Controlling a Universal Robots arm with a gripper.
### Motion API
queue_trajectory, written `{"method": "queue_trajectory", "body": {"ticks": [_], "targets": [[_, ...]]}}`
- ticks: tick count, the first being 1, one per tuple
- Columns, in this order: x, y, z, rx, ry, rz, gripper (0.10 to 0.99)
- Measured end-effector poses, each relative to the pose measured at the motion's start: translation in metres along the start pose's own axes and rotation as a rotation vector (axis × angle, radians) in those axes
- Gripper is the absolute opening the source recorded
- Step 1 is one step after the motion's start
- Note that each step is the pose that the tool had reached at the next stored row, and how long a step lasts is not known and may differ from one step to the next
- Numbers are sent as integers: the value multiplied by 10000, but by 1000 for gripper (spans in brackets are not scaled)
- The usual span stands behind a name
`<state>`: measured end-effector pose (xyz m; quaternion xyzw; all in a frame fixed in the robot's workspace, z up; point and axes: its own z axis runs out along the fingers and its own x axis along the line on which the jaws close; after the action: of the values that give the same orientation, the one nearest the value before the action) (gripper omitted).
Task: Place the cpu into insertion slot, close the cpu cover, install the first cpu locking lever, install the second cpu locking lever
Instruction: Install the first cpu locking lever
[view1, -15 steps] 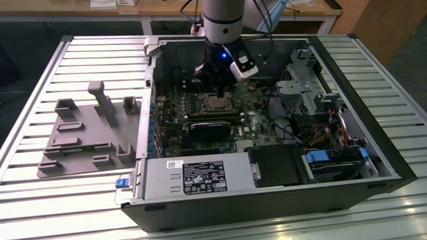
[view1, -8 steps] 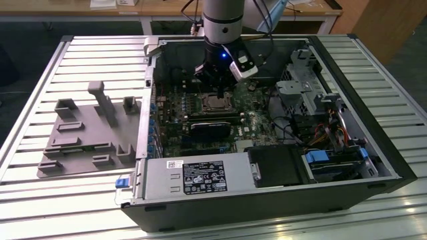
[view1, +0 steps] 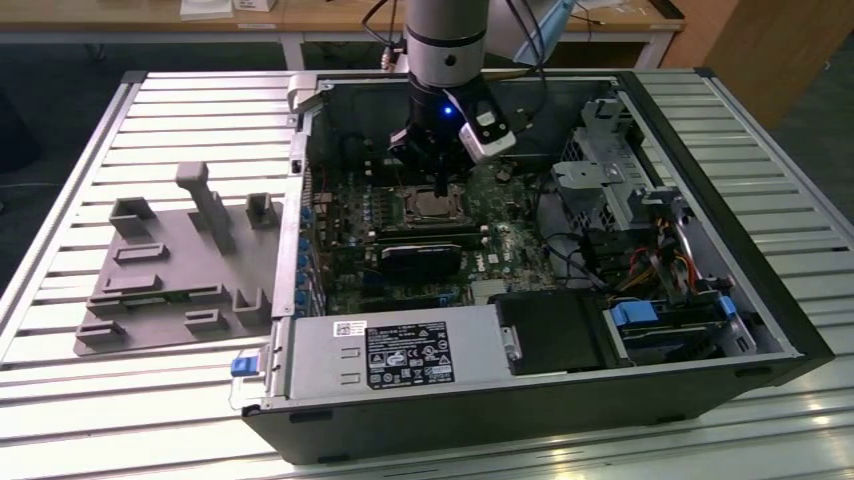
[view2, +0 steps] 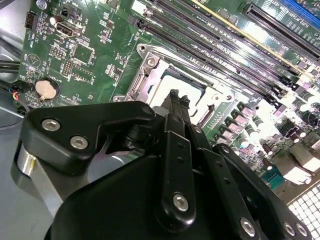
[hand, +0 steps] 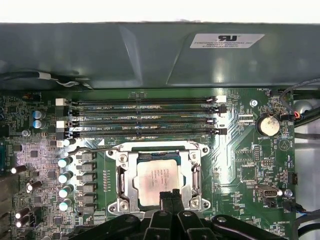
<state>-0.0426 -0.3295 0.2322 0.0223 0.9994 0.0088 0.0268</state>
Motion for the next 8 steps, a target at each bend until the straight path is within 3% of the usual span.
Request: {"method": "queue_trajectory", "body": {"ticks": [3,8], "targets": [[7,0,0,0,-2,4,102],[108,-5,-6,0,-8,3,102]]}}
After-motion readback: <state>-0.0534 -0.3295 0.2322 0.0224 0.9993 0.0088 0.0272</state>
